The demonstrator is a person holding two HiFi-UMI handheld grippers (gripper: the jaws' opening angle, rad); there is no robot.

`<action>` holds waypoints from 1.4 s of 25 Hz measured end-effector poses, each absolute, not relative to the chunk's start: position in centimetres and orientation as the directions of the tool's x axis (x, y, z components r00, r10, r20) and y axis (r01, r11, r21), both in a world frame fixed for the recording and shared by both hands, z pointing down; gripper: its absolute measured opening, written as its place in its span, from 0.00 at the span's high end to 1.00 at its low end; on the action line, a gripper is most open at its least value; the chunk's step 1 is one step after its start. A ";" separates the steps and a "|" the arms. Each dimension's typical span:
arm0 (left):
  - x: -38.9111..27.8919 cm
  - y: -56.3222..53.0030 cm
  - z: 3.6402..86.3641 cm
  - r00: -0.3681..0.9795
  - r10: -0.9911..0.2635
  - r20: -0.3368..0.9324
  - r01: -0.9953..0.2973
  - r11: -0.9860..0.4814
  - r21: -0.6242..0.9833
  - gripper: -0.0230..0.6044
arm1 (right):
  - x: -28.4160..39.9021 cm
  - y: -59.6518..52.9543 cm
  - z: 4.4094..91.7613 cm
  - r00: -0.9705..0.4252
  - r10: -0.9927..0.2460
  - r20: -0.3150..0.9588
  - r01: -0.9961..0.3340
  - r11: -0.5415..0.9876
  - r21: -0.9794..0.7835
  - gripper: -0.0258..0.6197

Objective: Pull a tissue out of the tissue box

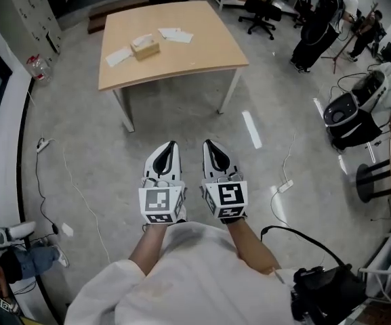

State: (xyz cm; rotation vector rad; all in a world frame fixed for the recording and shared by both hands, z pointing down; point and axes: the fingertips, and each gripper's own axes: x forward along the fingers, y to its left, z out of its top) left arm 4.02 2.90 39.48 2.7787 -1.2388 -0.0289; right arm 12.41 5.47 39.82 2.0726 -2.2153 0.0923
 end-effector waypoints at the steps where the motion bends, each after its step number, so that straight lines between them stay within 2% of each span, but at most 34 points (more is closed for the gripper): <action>1: 3.9 1.7 39.6 0.677 -0.735 0.027 -0.734 -0.672 0.099 0.96 | 12.2 4.2 39.9 -0.059 -0.991 0.122 -0.998 0.063 0.030 0.96; 6: 3.6 -2.9 43.2 0.707 -0.699 0.107 -0.707 -0.692 0.143 0.96 | 9.7 -0.3 42.9 -0.103 -0.974 0.200 -0.994 0.107 0.007 0.96; 9: 3.6 -4.9 44.0 0.694 -0.712 0.108 -0.718 -0.675 0.166 0.96 | 9.9 -2.3 44.1 -0.115 -0.964 0.240 -0.993 0.115 -0.015 0.96; 13: 4.3 -9.0 43.8 0.663 -0.744 0.081 -0.745 -0.646 0.164 0.96 | 12.2 -6.3 43.8 -0.108 -0.966 0.233 -0.994 0.106 -0.024 0.96; 17: 6.2 -14.3 45.4 0.635 -0.765 0.112 -0.771 -0.616 0.162 0.96 | 14.6 -11.6 45.3 -0.135 -0.960 0.245 -0.991 0.129 -0.041 0.96; 22: 11.6 -22.4 44.3 0.604 -0.792 0.090 -0.796 -0.594 0.115 0.96 | 19.8 -20.3 44.3 -0.197 -0.954 0.226 -0.980 0.189 -0.056 0.96; 25: 14.9 -27.7 43.4 0.583 -0.808 0.087 -0.812 -0.577 0.082 0.96 | 22.2 -25.2 43.7 -0.295 -0.932 0.210 -0.955 0.297 -0.026 0.96; 28: 17.3 -31.5 42.5 0.561 -0.823 0.087 -0.828 -0.557 0.073 0.96 | 24.2 -28.8 44.4 -0.352 -0.904 0.244 -0.928 0.371 0.034 0.96; 35: 19.3 -37.0 43.6 0.509 -0.849 0.141 -0.861 -0.503 0.075 0.96 | 27.1 -34.9 46.0 -0.387 -0.872 0.300 -0.915 0.402 -0.012 0.96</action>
